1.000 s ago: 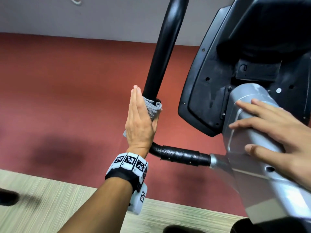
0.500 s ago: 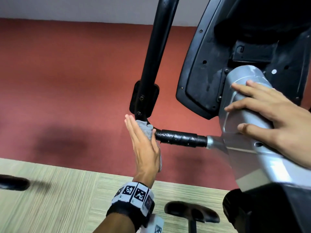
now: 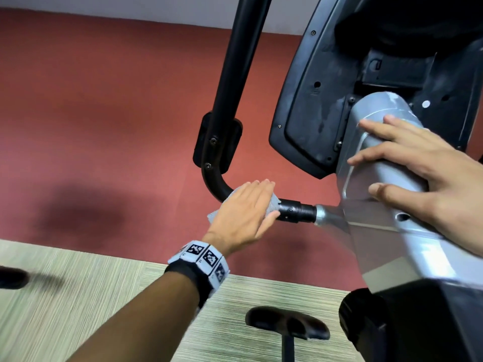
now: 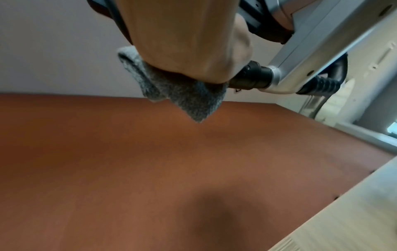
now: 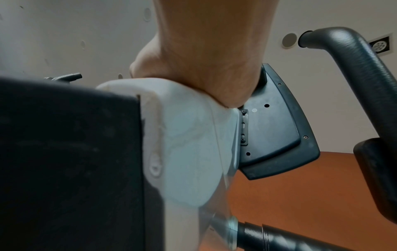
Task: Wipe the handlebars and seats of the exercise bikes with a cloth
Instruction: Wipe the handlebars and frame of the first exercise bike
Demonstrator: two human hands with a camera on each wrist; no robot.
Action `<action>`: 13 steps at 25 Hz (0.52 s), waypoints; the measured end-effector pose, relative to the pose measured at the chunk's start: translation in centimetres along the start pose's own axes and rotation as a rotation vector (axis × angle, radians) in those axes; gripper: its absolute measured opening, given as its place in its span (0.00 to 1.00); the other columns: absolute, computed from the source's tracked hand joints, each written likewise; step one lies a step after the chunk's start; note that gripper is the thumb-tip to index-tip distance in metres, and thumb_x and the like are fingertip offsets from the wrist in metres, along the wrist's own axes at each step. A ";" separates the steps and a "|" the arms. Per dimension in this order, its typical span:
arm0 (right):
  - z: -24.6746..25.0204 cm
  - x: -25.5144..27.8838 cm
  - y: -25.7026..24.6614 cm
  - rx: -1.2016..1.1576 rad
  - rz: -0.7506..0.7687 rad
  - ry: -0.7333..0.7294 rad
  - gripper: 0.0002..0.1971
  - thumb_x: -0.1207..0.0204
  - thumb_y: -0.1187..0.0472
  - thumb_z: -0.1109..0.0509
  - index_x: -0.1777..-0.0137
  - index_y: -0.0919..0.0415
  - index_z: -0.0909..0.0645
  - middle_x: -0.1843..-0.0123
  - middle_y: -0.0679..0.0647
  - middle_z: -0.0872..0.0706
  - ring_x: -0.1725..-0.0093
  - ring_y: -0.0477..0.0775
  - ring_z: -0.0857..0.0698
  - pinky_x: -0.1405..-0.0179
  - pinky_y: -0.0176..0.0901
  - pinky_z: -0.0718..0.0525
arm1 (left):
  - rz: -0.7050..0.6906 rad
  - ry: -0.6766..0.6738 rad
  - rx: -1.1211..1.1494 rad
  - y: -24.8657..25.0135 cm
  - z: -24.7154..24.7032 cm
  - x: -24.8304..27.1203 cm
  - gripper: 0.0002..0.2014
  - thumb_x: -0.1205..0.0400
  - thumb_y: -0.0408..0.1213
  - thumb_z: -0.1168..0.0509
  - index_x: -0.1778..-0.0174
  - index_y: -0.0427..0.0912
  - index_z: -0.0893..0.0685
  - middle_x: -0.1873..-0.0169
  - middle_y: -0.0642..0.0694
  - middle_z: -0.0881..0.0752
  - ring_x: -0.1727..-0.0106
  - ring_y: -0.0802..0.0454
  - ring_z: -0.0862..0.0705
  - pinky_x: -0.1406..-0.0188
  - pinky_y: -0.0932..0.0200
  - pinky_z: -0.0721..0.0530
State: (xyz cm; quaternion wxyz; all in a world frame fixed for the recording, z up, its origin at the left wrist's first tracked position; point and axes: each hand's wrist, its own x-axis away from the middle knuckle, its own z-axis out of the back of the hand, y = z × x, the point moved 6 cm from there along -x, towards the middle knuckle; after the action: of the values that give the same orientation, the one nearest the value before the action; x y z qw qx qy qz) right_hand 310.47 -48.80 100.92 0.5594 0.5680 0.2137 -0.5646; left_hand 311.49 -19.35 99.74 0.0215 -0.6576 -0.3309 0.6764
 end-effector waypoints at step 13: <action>0.1 -0.2 0.1 -0.024 -0.037 -0.029 0.23 0.35 0.33 0.37 0.37 0.24 0.24 0.15 0.26 0.37 0.14 0.28 0.52 0.19 0.35 0.52 | 0.100 -0.146 -0.018 -0.3 0.8 0.4 0.32 0.08 0.51 0.55 0.12 0.35 0.40 0.20 0.40 0.25 0.22 0.42 0.25 0.19 0.47 0.34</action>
State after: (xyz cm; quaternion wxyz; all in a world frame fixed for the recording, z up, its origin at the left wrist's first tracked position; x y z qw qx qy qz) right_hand 310.45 -48.80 101.11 0.5588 0.5488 0.2229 -0.5805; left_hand 310.54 -19.27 99.47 -0.0423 -0.6224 -0.3043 0.7199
